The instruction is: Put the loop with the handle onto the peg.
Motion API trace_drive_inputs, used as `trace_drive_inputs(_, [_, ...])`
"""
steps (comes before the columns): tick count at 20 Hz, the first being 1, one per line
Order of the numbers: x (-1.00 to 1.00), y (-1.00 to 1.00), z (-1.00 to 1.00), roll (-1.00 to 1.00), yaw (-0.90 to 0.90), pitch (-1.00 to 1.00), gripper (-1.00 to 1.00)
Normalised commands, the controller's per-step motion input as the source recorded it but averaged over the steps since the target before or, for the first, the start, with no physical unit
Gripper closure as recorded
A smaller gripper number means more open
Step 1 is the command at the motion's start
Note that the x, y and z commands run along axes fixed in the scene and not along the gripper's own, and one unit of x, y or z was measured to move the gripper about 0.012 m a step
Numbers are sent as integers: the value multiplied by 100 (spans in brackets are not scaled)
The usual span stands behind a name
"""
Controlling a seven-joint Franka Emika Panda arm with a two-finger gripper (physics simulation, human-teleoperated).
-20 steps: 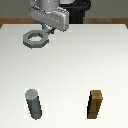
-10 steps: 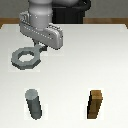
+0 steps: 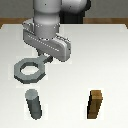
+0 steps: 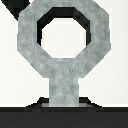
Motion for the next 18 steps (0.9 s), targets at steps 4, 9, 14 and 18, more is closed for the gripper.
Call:
trace_drive_inputs(4, [100, 0, 0, 0, 0, 0, 100])
trace_drive_inputs(9, [20, 0, 20, 0, 0, 0, 100])
trace_drive_inputs(14, [0, 0, 80, 0, 0, 0, 100])
trace_drive_inputs(18, [0, 0, 50, 0, 0, 0, 100])
